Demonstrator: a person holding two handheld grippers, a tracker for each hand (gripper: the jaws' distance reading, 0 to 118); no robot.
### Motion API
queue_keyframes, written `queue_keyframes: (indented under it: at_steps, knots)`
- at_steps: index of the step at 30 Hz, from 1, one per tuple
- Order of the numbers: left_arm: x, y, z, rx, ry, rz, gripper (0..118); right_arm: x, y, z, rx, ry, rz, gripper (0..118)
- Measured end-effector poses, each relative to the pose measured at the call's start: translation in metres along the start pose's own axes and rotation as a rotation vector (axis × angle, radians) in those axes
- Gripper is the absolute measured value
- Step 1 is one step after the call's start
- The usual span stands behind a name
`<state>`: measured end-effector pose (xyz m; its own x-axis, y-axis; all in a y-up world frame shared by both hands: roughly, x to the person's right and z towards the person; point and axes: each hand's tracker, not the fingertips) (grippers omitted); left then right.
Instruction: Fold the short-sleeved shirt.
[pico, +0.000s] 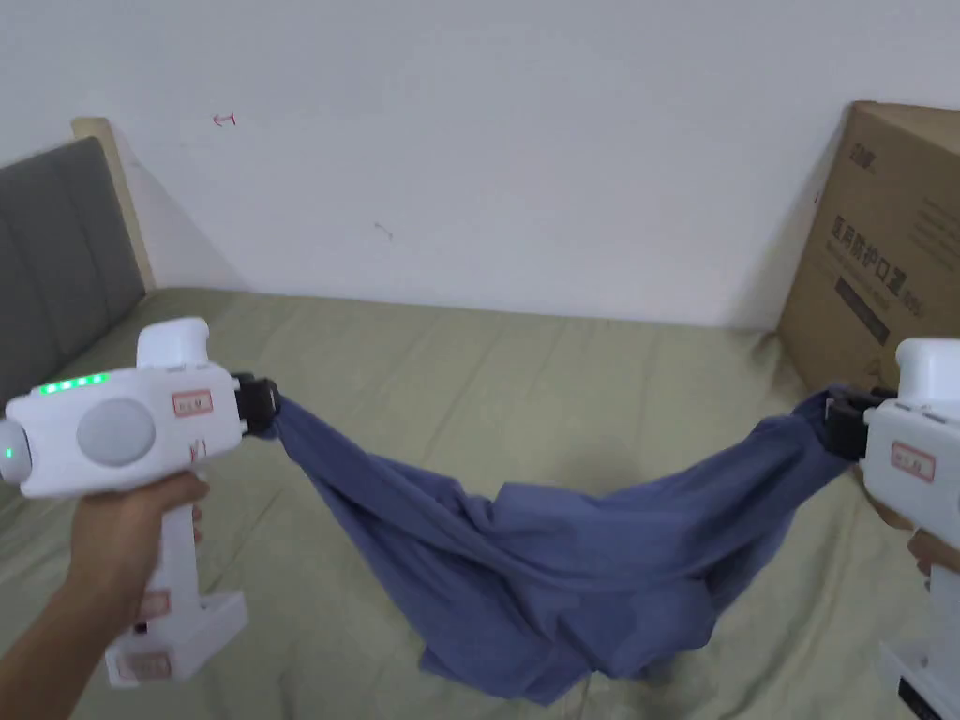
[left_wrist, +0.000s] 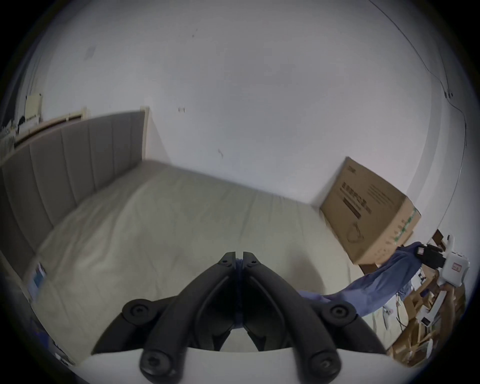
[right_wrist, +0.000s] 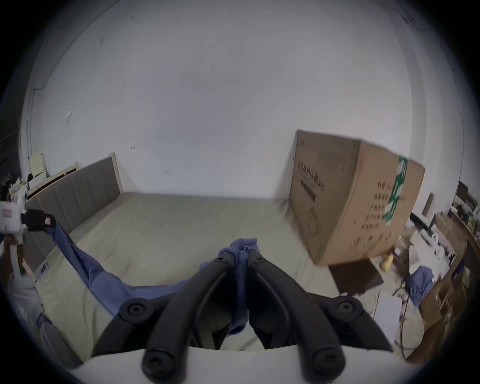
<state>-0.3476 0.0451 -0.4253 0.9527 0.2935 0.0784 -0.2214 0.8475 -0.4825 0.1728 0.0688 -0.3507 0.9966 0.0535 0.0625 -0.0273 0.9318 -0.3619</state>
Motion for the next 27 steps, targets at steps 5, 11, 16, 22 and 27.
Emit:
queue_keyframes:
  at_steps: [5, 11, 16, 22, 27]
  knots:
    - [0.006, 0.077, -0.013, 0.075, 0.034, -0.021, 2, -0.006, 0.055, -0.028, 0.065, -0.048, 0.031, 8]
    - [0.018, 0.148, -0.037, 0.186, 0.124, -0.141, 2, -0.007, 0.102, -0.064, 0.14, -0.092, 0.027, 8]
    - [0.012, 0.176, -0.072, 0.215, 0.192, -0.181, 2, -0.007, 0.117, -0.098, 0.161, -0.072, -0.008, 8]
    - [-0.013, 0.159, -0.114, 0.186, 0.288, -0.222, 2, -0.018, 0.094, -0.146, 0.117, -0.022, -0.053, 8]
    - [-0.043, 0.106, -0.133, 0.12, 0.312, -0.226, 2, -0.032, 0.04, -0.176, 0.008, 0.009, -0.073, 8]
